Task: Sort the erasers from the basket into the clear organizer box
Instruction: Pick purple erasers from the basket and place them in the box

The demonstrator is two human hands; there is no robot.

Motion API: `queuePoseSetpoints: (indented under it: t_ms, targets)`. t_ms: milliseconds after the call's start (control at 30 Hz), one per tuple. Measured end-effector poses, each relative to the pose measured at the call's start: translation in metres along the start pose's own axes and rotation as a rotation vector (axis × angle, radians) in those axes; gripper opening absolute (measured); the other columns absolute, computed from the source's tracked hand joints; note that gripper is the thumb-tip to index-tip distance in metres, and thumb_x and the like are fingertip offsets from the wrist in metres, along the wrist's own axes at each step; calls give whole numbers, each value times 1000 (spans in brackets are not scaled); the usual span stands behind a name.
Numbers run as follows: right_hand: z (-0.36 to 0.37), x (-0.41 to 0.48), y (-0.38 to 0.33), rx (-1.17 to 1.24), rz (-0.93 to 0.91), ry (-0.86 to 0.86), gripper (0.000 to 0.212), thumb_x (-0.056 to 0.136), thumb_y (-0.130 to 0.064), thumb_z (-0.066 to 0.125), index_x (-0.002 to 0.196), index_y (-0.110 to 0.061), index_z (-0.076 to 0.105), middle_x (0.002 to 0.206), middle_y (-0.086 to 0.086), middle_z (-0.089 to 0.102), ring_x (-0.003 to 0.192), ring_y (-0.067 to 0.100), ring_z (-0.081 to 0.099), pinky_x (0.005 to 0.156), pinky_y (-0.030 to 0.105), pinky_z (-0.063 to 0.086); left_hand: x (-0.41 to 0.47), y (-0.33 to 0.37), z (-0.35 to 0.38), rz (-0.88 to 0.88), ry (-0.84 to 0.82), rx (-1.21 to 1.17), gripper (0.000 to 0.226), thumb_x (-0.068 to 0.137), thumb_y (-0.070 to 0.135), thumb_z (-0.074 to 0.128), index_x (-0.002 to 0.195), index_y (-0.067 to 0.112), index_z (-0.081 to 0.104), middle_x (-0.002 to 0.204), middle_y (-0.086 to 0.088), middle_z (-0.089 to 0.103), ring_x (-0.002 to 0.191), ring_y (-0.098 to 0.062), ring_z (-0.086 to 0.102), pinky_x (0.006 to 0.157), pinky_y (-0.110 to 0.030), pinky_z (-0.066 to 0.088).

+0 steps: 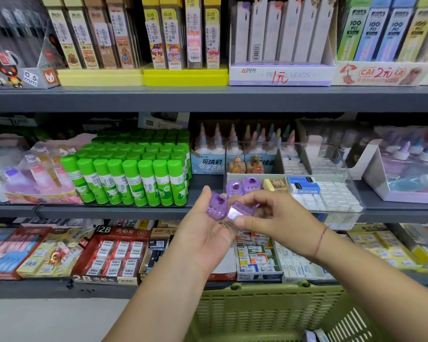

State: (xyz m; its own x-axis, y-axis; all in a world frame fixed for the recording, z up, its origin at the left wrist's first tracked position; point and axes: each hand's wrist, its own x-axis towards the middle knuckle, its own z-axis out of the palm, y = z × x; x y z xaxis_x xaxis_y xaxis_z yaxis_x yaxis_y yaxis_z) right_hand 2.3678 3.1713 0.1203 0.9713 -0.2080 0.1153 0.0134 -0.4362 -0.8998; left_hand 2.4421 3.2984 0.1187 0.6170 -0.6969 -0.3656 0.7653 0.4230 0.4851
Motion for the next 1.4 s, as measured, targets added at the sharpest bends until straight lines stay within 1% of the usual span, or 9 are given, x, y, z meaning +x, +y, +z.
queuePoseSetpoints:
  t_ms: [100, 167, 267, 333, 467, 633, 1000, 1233, 1400]
  targets:
    - [4, -1, 2, 134, 32, -17, 24, 78, -11, 75, 100, -14, 67, 101, 10, 68, 65, 21, 46, 63, 31, 44, 0, -2, 1, -1, 9, 20, 67, 98, 43, 42, 60, -3, 73, 84, -20, 71, 78, -30, 71, 78, -39, 56]
    - [-1, 2, 3, 161, 45, 3, 24, 77, -11, 75, 98, -16, 64, 104, 12, 65, 66, 21, 51, 59, 24, 48, 1, -2, 0, 10, 114, 12, 53, 98, 41, 45, 90, -7, 67, 96, -23, 69, 90, -32, 69, 83, -42, 55]
    - [-20, 16, 12, -123, -2, 216, 26, 78, -16, 75, 93, -28, 58, 94, -5, 61, 58, 12, 51, 56, 19, 46, 1, 1, -4, 10, 302, 10, 39, 98, 35, 50, 120, 4, 51, 106, -18, 63, 88, -29, 66, 87, -40, 50]
    - [-28, 28, 15, -363, -29, 273, 30, 77, -18, 76, 90, -34, 54, 91, -15, 58, 58, 6, 51, 58, 11, 42, 0, 2, -7, -10, 365, 2, 36, 97, 33, 52, 113, 1, 52, 98, -17, 62, 82, -27, 65, 87, -38, 49]
    - [-18, 42, 20, -544, -86, 142, 34, 74, -18, 79, 86, -36, 52, 79, -20, 53, 56, 2, 50, 55, 12, 37, -3, 3, -3, -51, 378, -13, 37, 96, 34, 54, 100, -3, 52, 89, -16, 60, 78, -25, 63, 82, -33, 50]
    - [-14, 51, 22, -524, -89, 72, 27, 77, -22, 76, 91, -32, 56, 78, -17, 53, 57, 3, 50, 63, 25, 50, -3, 3, -2, -44, 355, -27, 40, 96, 34, 55, 118, 1, 50, 91, -16, 58, 76, -24, 63, 75, -32, 51]
    - [-11, 58, 30, -620, -65, 84, 18, 82, -16, 72, 96, -23, 63, 95, -10, 55, 71, 5, 59, 72, 21, 51, -3, 3, -1, -57, 356, -40, 34, 96, 34, 55, 97, 0, 51, 90, -15, 59, 77, -24, 63, 81, -31, 48]
    - [-11, 53, 27, -732, -114, 81, 25, 86, -25, 66, 111, -22, 66, 104, -2, 59, 87, 12, 59, 86, 32, 50, -3, 2, -3, -97, 350, 53, 42, 98, 42, 48, 89, 1, 56, 76, -12, 57, 66, -18, 54, 60, -25, 43]
    - [-15, 32, 15, -468, -206, 167, 21, 85, -29, 68, 105, -29, 63, 96, -10, 57, 78, 1, 55, 74, 17, 44, 1, -1, 0, -120, 311, 151, 40, 99, 38, 43, 83, 5, 59, 72, -9, 53, 59, -13, 40, 57, -22, 32]
